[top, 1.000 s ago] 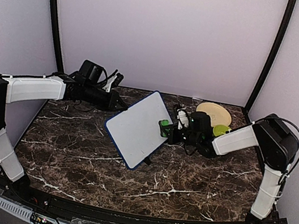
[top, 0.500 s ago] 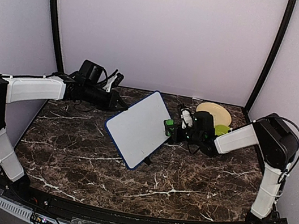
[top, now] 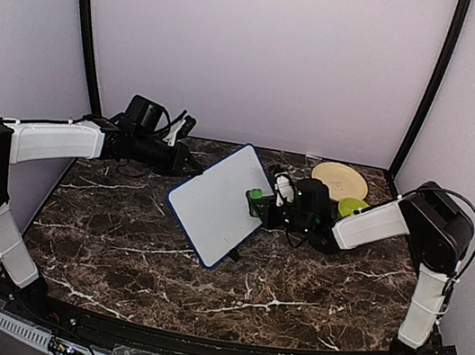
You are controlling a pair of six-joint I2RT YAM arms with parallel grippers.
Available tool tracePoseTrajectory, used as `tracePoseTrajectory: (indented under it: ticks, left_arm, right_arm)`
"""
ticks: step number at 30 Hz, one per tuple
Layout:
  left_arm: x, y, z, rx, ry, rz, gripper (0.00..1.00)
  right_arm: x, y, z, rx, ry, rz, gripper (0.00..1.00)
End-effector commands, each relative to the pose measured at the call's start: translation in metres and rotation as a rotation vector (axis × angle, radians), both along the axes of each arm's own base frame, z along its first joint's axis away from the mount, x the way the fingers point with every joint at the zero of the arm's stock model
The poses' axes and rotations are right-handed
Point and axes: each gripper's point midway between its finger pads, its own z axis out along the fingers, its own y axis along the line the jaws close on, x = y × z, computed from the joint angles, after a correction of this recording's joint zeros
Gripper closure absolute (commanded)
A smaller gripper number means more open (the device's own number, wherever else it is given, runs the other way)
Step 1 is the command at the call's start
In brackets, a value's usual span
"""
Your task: Erase the whiteboard
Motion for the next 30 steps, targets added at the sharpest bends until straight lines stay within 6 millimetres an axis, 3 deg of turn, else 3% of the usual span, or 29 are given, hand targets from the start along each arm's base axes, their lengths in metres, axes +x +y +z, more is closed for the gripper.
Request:
tracePoseTrajectory:
  ticks: [1,5,13,22,27,30]
  left_arm:
    - [-0.014,-0.011,0.018,-0.048,-0.041,-0.066,1.0]
    - [-0.014,-0.01,0.015,-0.043,-0.038,-0.065,1.0]
    - [-0.012,-0.007,0.015,-0.038,-0.041,-0.043,0.93]
    - [-0.003,0.005,0.018,-0.03,-0.051,0.021,0.54]
    - [-0.002,0.011,0.027,-0.045,-0.083,0.043,0.23]
    - [0.002,0.017,0.033,-0.046,-0.094,0.064,0.15]
  right_arm:
    - [-0.033,0.044,0.022,0.047,-0.011,0.121,0.99]
    - [-0.042,0.053,0.042,0.054,-0.028,0.153,0.99]
    - [-0.04,0.04,0.067,0.034,-0.071,0.138,0.99]
    - [-0.055,0.02,0.096,0.019,-0.094,0.135,0.99]
    - [-0.07,0.001,0.098,-0.008,-0.059,0.128,0.99]
    - [-0.083,-0.011,0.092,-0.035,-0.013,0.13,0.99]
